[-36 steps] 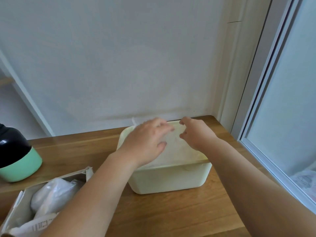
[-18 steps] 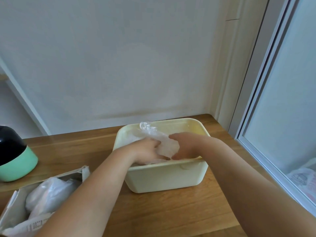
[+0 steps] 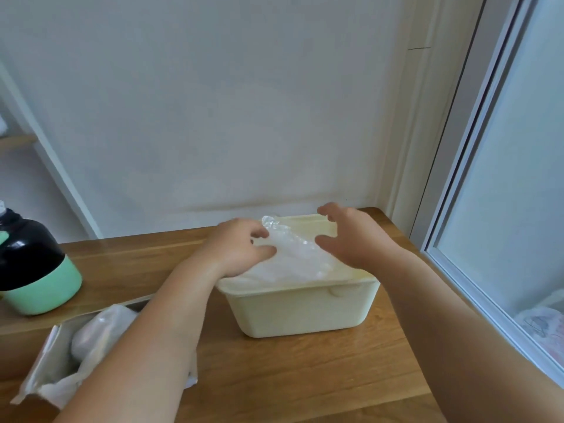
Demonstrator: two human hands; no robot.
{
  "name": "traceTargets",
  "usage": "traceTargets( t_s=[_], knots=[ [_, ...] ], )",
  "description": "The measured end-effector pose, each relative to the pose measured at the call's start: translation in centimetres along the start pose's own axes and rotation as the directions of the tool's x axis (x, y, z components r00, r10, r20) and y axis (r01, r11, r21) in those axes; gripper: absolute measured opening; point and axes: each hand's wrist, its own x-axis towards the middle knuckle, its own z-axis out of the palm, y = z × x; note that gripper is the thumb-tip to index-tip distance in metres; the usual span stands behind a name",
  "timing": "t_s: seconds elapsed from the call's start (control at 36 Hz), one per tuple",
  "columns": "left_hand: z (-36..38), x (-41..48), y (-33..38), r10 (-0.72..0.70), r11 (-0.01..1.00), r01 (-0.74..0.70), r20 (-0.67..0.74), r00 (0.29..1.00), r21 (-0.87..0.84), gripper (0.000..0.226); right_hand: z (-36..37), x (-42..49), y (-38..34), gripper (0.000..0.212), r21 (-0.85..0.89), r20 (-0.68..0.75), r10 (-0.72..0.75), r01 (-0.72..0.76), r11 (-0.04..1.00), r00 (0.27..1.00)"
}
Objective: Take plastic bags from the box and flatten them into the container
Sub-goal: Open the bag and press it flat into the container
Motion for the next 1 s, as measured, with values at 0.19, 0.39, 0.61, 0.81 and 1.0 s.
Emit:
traceTargets(
  t_s=[0.19, 0.39, 0.61, 0.81, 1.0],
  knots=[
    [-2.7, -4.3, -1.9, 0.011, 0.982, -0.055, -0.241, 0.971, -0.178, 0.019, 0.6, -3.2, -4.7, 0.031, 0.179, -0.192, -0.129, 0.164, 0.97, 0.973],
    [-4.4, -10.3, -6.7, -0.054, 0.981, -0.004, -0.292, 0.955, -0.194, 0.014, 4.5, -5.0, -10.8, 0.016, 0.403, -0.164, -0.221, 0.269, 0.875, 0.962],
    [-3.5, -13.8, -11.7, -0.205, 0.973, 0.221, -0.192, 0.96, 0.07, 0.029, 11.2, -5.4, -15.9, 0.028, 0.417, 0.066, -0.287, 0.234, 0.878, 0.956],
    [-2.8, -13.2, -12.3, -0.272, 0.884, 0.3, -0.127, 0.954, 0.358, 0.03, 13.7, -4.7, -16.1, 0.04, 0.327, 0.083, -0.241, 0.202, 0.923, 0.967],
    [-1.8, -12.5, -11.9, -0.271, 0.754, 0.314, -0.163, 0.949, 0.577, 0.031, 14.3, -5.0, -15.6, 0.038, 0.361, 0.025, -0.261, 0.235, 0.903, 0.965]
  ],
)
